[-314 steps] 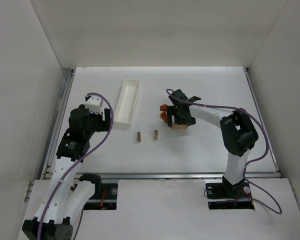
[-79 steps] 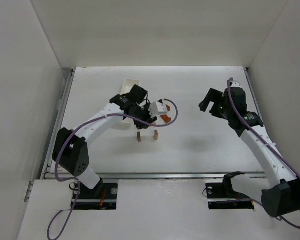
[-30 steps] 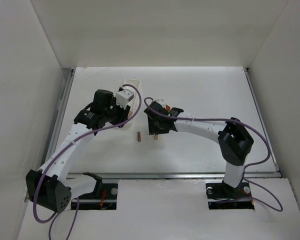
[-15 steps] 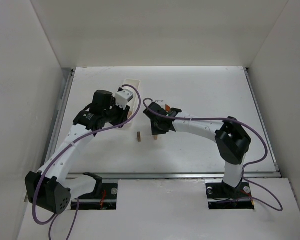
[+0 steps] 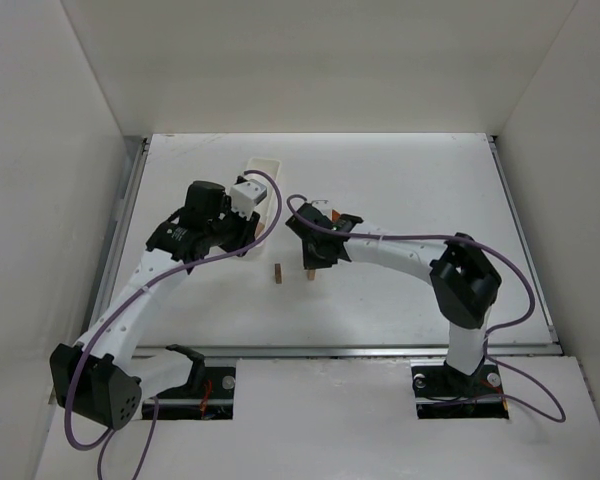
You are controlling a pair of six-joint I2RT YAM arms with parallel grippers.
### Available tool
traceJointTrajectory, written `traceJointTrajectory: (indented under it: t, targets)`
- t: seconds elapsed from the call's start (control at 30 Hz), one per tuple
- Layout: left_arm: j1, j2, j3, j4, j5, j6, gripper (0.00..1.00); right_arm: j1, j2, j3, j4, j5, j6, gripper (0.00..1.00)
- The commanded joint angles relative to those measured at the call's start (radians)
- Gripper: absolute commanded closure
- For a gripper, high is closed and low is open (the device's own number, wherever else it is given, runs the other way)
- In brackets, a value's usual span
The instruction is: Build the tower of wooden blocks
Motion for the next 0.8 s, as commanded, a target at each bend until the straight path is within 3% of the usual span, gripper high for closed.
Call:
traceJointTrajectory:
  t: [0.0,0.2,0.77]
  targets:
    - [0.004,-0.047,-0.004,0.024,0.013,-0.014,1.00,0.013,0.016,0.062,-0.049,0.028,0.051,1.00]
    - [0.004,-0.047,-0.004,0.024,0.013,0.006,1.00,0.058,0.066,0.128,-0.110,0.084,0.108,1.00]
    - [0.004,-0.056,-0.013,0.024,0.013,0.006,1.00,0.076,0.057,0.109,-0.110,0.186,0.128,1.00]
